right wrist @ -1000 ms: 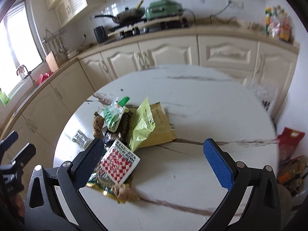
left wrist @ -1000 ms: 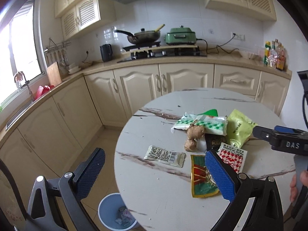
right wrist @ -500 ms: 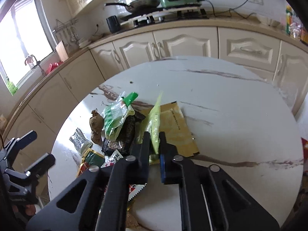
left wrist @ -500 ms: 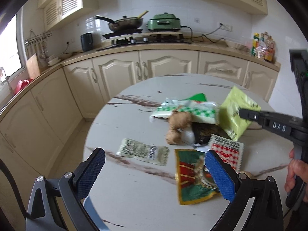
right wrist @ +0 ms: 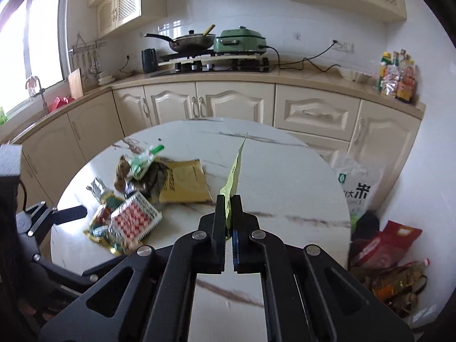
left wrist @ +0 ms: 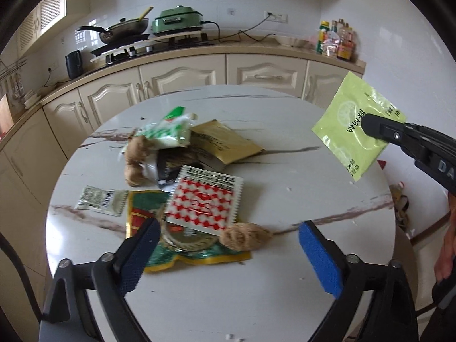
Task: Collect trash
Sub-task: 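Grasp the brown nut with the left tool while the right tool lifts the packet, then carry the nut and packet over the bucket and open both tools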
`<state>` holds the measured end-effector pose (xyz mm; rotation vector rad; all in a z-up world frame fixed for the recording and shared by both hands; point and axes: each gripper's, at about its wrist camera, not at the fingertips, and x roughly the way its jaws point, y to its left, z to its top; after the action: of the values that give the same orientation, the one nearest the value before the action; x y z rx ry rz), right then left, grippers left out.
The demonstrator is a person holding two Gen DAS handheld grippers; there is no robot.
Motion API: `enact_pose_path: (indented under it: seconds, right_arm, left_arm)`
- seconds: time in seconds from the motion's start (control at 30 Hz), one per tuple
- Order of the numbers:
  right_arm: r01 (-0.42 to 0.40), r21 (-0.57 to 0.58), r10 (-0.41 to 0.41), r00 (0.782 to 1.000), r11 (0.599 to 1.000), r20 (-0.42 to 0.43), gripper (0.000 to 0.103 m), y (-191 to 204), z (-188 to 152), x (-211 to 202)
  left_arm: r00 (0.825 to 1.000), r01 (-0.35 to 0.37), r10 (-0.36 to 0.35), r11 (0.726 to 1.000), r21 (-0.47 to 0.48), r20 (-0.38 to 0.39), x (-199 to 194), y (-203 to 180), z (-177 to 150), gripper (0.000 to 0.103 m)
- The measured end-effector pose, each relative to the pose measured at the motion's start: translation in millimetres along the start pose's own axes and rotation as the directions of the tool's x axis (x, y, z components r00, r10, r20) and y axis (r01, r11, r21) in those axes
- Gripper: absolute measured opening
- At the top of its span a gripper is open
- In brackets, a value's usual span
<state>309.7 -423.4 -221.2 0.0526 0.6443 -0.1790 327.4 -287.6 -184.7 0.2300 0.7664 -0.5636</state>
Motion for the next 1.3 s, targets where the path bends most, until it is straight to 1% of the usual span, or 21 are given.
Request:
enact_pose_path:
  seconds: [0.03, 0.07, 0.1, 0.13, 0.17, 0.2, 0.23, 0.27, 0.3, 0.33, 0.43, 0.53, 0.63, 0.77, 0.83, 0.93, 1.07, 1.13, 1.17, 1.23, 1.3]
  right_arm:
    - [-0.006, 0.007, 0.006, 1.000, 1.000, 0.000, 0.004, -3.1, -4.7, -4.8]
    - [-0.013, 0.011, 0.013, 1.000, 1.000, -0.003, 0.004, -5.1, -8.6, -7.6]
    - [-0.017, 0.011, 0.017, 1.000, 1.000, -0.006, 0.004, -5.9, -11.6, -10.2]
    - [-0.022, 0.013, 0.022, 1.000, 1.000, -0.006, 0.004, -7.2, -14.4, -11.2]
    - [-0.032, 0.014, 0.032, 0.999, 0.999, -0.006, 0.004, -8.8, -17.2, -12.5]
    - [-0.038, 0.012, 0.038, 0.999, 0.999, -0.006, 0.004, -8.5, -18.8, -13.7]
    - [-0.044, 0.011, 0.044, 0.999, 0.999, -0.004, 0.004, -8.0, -19.6, -14.2]
    - [-0.052, 0.010, 0.052, 0.999, 0.999, -0.004, 0.004, -7.4, -20.0, -14.7]
    - [-0.058, 0.008, 0.058, 0.998, 0.998, -0.005, 0.004, -6.6, -20.5, -14.9]
    - [-0.058, 0.006, 0.058, 0.998, 0.998, -0.004, 0.004, -5.4, -20.7, -15.2]
    - [-0.073, 0.007, 0.073, 0.997, 0.997, -0.004, 0.004, -4.4, -20.0, -14.6]
    - [-0.080, -0.003, 0.080, 0.997, 0.997, 0.000, 0.004, 1.8, -18.0, -15.2]
    - [-0.087, -0.016, 0.087, 0.996, 0.996, 0.004, 0.004, 11.0, -14.7, -16.8]
    - [-0.101, -0.042, 0.101, 0.995, 0.994, 0.006, 0.004, 33.4, -10.3, -19.8]
    - [-0.116, -0.063, 0.117, 0.993, 0.991, 0.013, 0.004, 51.0, -7.7, -22.7]
    - [-0.150, -0.104, 0.153, 0.988, 0.983, 0.020, 0.004, 84.5, -0.3, -25.2]
    - [-0.218, -0.167, 0.225, 0.974, 0.962, 0.023, 0.004, 139.8, 8.4, -25.1]
    - [-0.259, -0.196, 0.269, 0.963, 0.946, 0.022, 0.004, 172.6, 13.5, -22.7]
    - [-0.283, -0.214, 0.294, 0.956, 0.935, 0.018, 0.004, 191.1, 15.1, -20.6]
    - [-0.346, -0.243, 0.356, 0.934, 0.906, -0.001, 0.004, 231.1, 18.1, -13.6]
    - [-0.393, -0.270, 0.402, 0.915, 0.879, -0.024, 0.004, 268.0, 17.3, -5.2]
  left_arm:
    - [1.000, 0.001, -0.001, 1.000, 0.002, -0.012, 5.3, -3.1, 0.9, 0.077]
    - [0.999, -0.001, 0.001, 1.000, 0.003, -0.036, 11.9, -5.1, 1.2, 0.070]
    - [0.999, 0.000, 0.000, 1.000, -0.001, -0.051, 18.6, -9.7, 1.3, 0.059]
    - [0.997, 0.005, -0.006, 1.000, -0.016, -0.080, 28.2, -10.8, 1.5, 0.052]
    - [0.996, 0.009, -0.011, 1.000, -0.026, -0.094, 32.1, -9.6, 0.9, 0.052]
    - [0.997, 0.003, -0.005, 1.000, -0.022, -0.078, 33.3, -10.5, 3.1, 0.052]
    - [0.997, -0.007, 0.005, 1.000, -0.019, -0.081, 35.1, -11.8, 4.1, 0.051]
    - [0.997, -0.013, 0.012, 1.000, -0.012, -0.081, 35.9, -12.9, 5.4, 0.046]
    - [0.997, -0.008, 0.007, 1.000, -0.012, -0.078, 36.9, -13.4, 6.2, 0.035]
    - [0.998, -0.008, 0.007, 1.000, -0.016, -0.069, 35.8, -12.3, 7.5, 0.030]
    - [0.997, 0.043, -0.045, 0.998, -0.050, -0.057, 35.6, -11.3, 3.9, 0.030]
    - [0.999, 0.042, -0.044, 0.996, -0.073, -0.031, 24.8, -4.1, 2.7, 0.030]
    - [0.999, 0.048, -0.047, 0.995, -0.090, 0.006, 5.3, 4.6, 3.2, 0.030]
    - [0.997, 0.041, -0.032, 0.991, -0.124, 0.075, -32.7, 25.9, 0.3, 0.030]
    - [0.995, 0.021, -0.006, 0.989, -0.144, 0.103, -54.6, 43.1, -5.0, 0.030]
    - [0.990, -0.011, 0.037, 0.983, -0.182, 0.139, -81.1, 70.8, -15.2, 0.030]
    - [0.981, -0.060, 0.105, 0.966, -0.252, 0.166, -115.4, 121.6, -38.7, 0.030]
    - [0.976, -0.084, 0.137, 0.954, -0.287, 0.170, -131.7, 148.5, -52.0, 0.030]
    - [0.972, -0.105, 0.164, 0.944, -0.313, 0.169, -140.9, 165.5, -61.1, 0.030]
    - [0.966, -0.134, 0.201, 0.927, -0.350, 0.164, -155.5, 194.2, -77.1, 0.030]
    - [0.959, -0.171, 0.247, 0.899, -0.403, 0.143, -168.6, 230.8, -100.2, 0.030]
